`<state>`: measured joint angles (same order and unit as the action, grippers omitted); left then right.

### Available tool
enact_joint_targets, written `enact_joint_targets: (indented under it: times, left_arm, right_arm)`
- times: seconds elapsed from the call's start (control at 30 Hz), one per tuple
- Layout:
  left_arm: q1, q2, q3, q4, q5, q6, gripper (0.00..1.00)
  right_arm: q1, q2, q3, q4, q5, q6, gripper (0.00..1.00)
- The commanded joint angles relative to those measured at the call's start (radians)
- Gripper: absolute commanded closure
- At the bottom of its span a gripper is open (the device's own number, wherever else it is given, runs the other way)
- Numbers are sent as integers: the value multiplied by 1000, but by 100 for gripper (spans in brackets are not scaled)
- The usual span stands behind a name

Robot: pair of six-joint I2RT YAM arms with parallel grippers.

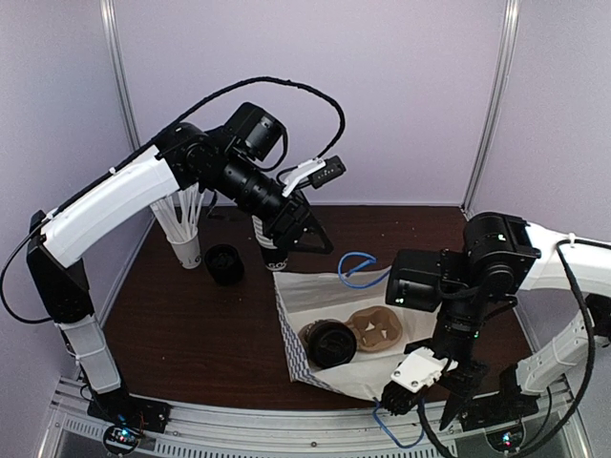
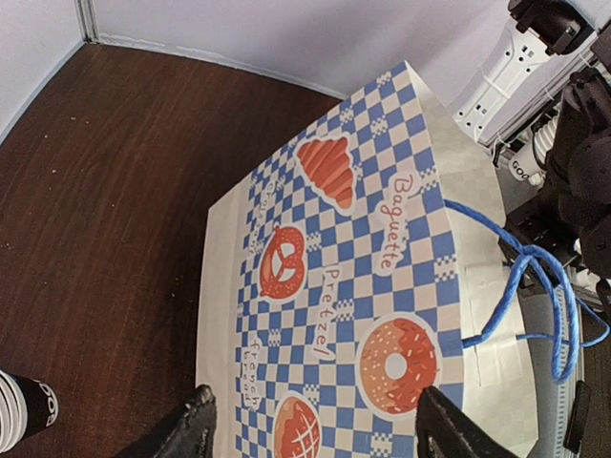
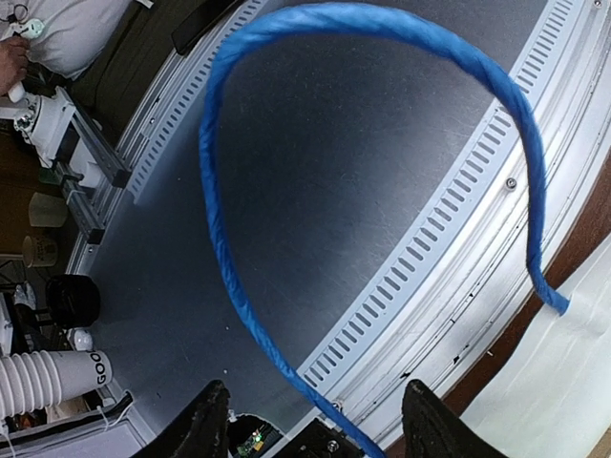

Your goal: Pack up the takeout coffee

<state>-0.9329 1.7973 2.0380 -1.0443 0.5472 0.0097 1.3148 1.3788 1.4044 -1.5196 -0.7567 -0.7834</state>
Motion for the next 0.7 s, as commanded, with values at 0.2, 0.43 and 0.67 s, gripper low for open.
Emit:
enact_joint_targets:
  times: [0.2,0.43,0.67]
  left_arm:
    - [5,-26,-1,41,-100,29,27]
    - [13,-35,-8,39,-178,28,28]
    - [22,-64,-7,27,-370,-22,27]
  right_arm:
    - [-8,11,53,28,223,10,38]
    - [-89,9,113,62,272,22,38]
    - [-158,17,161,104,356,8,37]
